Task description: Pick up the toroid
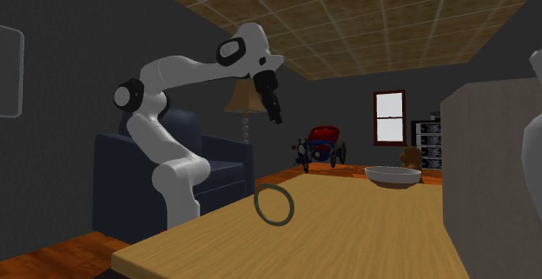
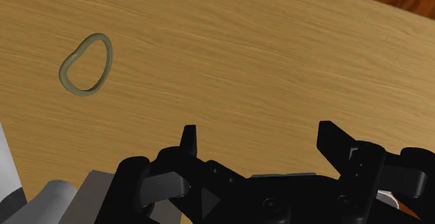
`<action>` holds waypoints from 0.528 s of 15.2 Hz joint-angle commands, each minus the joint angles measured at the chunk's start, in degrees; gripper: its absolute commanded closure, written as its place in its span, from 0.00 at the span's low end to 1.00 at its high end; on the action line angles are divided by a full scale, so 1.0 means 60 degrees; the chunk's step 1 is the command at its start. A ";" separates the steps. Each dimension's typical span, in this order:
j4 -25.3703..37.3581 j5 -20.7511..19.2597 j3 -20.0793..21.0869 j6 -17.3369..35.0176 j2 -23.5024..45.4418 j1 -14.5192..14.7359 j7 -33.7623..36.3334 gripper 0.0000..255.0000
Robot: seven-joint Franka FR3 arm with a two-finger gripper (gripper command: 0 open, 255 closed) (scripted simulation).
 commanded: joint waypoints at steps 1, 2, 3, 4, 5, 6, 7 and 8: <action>0.0000 0.0000 0.0000 0.0000 0.0000 0.0000 0.0000 0.00; -0.0028 -0.0015 -0.0290 0.0080 0.0091 -0.0017 -0.0259 0.00; -0.0043 -0.0027 -0.0579 0.0158 0.0197 -0.0031 -0.0518 0.00; -0.0046 -0.0037 -0.0869 0.0235 0.0317 -0.0043 -0.0779 0.00; -0.0037 -0.0040 -0.1157 0.0311 0.0452 -0.0054 -0.1041 0.00; -0.0015 -0.0041 -0.1447 0.0384 0.0600 -0.0059 -0.1304 0.00; 0.0018 -0.0036 -0.1738 0.0454 0.0762 -0.0059 -0.1569 0.00; 0.0064 -0.0024 -0.2027 0.0523 0.0938 -0.0057 -0.1837 0.00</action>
